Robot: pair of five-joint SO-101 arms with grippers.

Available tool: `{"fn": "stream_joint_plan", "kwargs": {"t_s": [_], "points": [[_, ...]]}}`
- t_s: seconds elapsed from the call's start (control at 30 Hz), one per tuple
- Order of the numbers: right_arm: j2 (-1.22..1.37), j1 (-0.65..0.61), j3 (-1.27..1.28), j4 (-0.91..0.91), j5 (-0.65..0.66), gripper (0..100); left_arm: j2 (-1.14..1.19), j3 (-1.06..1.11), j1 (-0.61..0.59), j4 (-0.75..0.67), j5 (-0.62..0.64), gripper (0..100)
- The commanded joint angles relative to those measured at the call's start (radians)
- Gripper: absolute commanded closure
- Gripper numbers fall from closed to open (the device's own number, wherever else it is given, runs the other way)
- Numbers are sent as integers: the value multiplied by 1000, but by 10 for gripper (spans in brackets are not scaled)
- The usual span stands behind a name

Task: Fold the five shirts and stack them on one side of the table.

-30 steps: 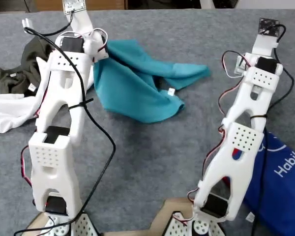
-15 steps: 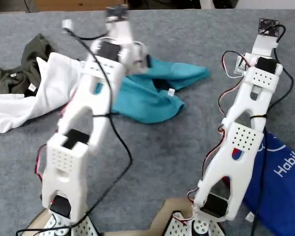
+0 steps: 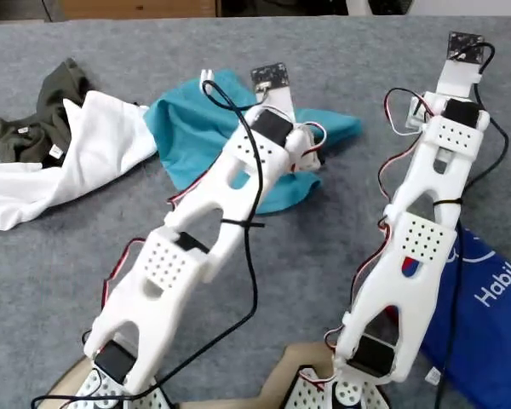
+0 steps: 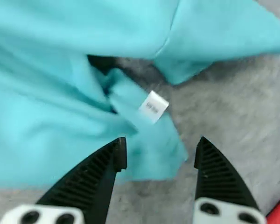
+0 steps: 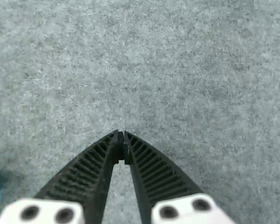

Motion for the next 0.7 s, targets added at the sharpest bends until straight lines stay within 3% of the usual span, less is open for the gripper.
{"fn": "stream_joint_plan", "kwargs": {"t_s": [0.0, 0.23, 0.67], "points": [[-5, -8, -38, 3, 12, 993, 50, -180, 28, 6, 61, 757], [-5, -8, -38, 3, 12, 993, 162, -242, 78, 6, 66, 775], [-5, -8, -38, 3, 12, 993, 200, -242, 40, 0, 66, 880]]}}
